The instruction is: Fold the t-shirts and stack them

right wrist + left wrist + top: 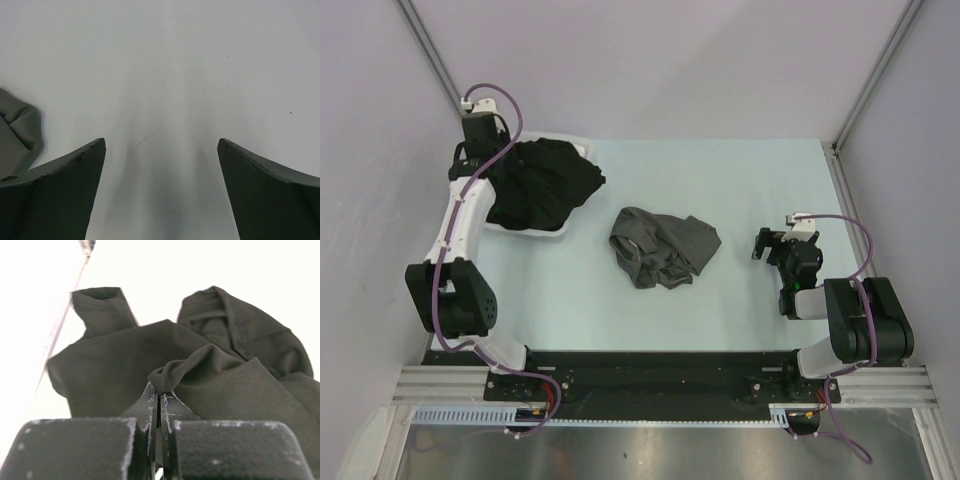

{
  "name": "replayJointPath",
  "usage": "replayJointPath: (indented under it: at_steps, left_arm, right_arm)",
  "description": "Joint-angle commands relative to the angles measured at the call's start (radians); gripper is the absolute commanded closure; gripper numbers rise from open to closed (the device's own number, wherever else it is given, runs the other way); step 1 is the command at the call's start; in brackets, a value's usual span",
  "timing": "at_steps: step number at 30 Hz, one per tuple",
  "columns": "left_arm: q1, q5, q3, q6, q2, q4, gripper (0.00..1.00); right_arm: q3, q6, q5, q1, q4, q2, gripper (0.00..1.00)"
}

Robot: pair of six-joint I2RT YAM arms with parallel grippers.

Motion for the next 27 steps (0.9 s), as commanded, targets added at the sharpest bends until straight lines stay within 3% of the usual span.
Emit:
replayJointPath:
  at_steps: [1,14,27]
  left_arm:
    - [0.029,-0.134,0.049,0.001,-0.002,0.023,1.00]
    - [0.032,-0.367,0.232,-0.014,0.101,0.019,1.00]
    - [0.034,-0.320,0.124,-0.042,0.225,0.077,1.00]
  right_arm:
    - [0.015,-0.016,0.019,0.000,0.044,-0.016,0.00]
    - [0.018,-0.011,-0.007,-0.011,0.038,-0.013,0.00]
    - [0.022,-0.007,-0.032,-0.015,0.035,-0.012,0.00]
